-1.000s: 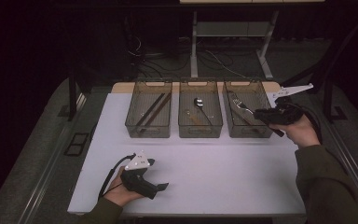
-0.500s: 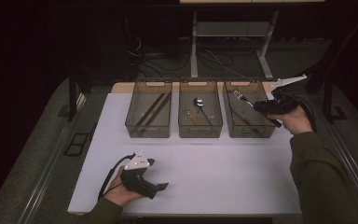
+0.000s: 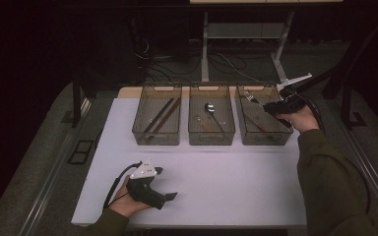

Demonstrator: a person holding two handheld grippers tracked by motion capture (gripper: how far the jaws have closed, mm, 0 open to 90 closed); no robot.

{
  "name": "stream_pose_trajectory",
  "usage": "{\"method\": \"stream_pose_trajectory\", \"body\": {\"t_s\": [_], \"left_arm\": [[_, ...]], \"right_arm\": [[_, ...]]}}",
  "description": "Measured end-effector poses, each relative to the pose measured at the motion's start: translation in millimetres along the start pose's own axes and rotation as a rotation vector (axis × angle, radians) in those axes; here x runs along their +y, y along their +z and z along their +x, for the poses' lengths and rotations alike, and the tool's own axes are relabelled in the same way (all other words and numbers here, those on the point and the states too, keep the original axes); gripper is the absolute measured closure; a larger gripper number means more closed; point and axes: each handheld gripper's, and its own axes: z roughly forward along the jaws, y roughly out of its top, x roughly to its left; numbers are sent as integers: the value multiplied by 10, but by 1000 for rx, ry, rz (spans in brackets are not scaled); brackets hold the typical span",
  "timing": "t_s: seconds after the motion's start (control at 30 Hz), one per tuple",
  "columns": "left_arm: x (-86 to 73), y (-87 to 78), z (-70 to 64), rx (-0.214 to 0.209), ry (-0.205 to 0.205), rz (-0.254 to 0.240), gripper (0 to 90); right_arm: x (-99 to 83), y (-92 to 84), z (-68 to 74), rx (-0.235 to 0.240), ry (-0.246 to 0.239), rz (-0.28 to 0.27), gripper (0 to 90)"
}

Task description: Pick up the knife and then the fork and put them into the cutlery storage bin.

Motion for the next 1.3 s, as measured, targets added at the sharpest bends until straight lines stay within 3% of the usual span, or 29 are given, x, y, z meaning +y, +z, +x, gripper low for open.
{"method": "stream_pose_trajectory", "body": {"t_s": [0.27,0.5,0.8,0.87,1.0,1.2,1.3], "left_arm": [[-5,2,4,-2,-4,-1,0],[-3,0,5,-4,2,2,0],[-1,-1,-3,-7,5,1,0],[0,0,-6,-7,3,-1,0],[0,1,-7,-8,3,-1,0],[1,3,-7,-7,4,0,0],[0,3,-8,-7,3,0,0]], "right_arm": [[-33,192,-104,-8,35,19,774],[-61,326,-91,-24,29,70,774],[-83,368,-99,-47,33,123,769],[-89,375,-94,-44,35,134,734],[-81,349,-108,-39,51,100,587],[-78,306,-120,-59,63,68,487],[-76,265,-132,-46,79,48,445]]}}
